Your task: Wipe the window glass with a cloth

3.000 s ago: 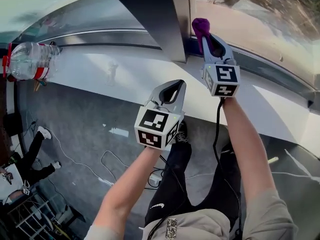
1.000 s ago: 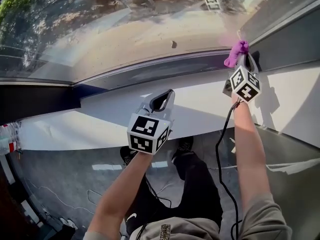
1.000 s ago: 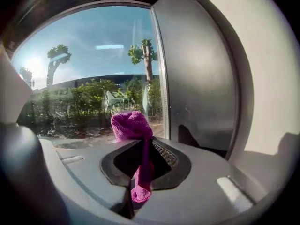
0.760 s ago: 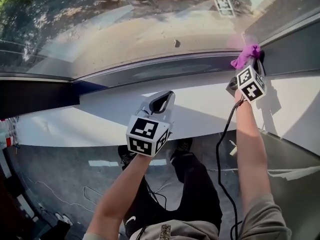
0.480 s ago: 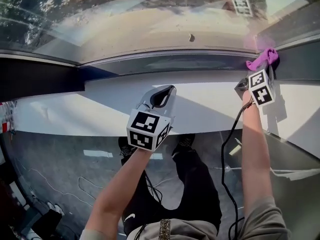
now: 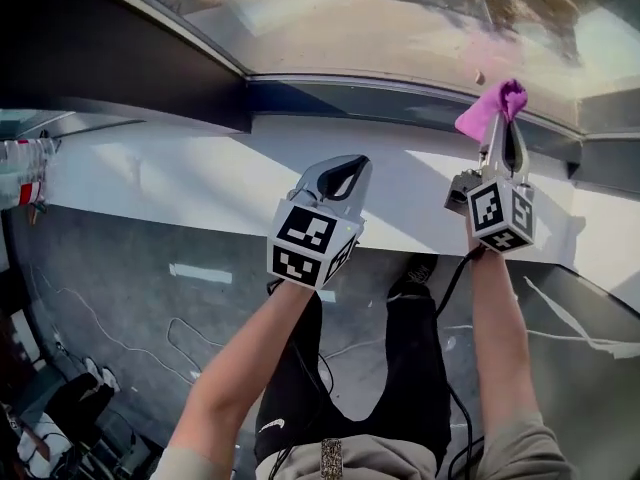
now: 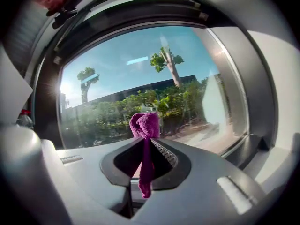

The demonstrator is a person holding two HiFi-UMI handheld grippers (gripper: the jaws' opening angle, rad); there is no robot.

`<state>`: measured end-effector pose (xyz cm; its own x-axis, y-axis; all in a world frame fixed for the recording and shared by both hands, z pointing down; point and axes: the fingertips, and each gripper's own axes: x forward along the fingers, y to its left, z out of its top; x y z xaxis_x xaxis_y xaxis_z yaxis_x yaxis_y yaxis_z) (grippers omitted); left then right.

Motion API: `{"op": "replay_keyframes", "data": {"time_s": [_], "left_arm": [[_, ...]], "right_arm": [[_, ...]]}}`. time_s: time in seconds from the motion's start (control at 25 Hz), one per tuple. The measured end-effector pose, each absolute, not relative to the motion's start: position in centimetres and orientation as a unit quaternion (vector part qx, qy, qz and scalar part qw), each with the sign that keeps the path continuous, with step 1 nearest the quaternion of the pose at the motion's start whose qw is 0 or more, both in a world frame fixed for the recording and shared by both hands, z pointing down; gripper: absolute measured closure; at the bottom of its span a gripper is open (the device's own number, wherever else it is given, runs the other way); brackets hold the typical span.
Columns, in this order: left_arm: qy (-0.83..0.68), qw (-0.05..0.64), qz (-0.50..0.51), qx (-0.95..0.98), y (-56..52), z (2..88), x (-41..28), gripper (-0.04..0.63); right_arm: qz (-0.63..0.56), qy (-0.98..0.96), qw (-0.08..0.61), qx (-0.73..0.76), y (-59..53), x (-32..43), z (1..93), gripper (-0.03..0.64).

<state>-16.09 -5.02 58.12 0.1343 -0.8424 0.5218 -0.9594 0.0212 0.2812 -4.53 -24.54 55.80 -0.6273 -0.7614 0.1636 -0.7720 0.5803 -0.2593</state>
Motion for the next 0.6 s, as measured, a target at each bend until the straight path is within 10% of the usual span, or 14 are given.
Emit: {"op": "replay_keyframes", "data": {"time_s": [0.6], "left_arm": [[-0.714, 0.290, 0.086, 0.632, 5.8, 59.4, -33.5, 0.595]], "right_arm": [[-0.017, -0.985, 0.061, 0.158, -6.5, -36.3, 57.5, 0.554]]}}
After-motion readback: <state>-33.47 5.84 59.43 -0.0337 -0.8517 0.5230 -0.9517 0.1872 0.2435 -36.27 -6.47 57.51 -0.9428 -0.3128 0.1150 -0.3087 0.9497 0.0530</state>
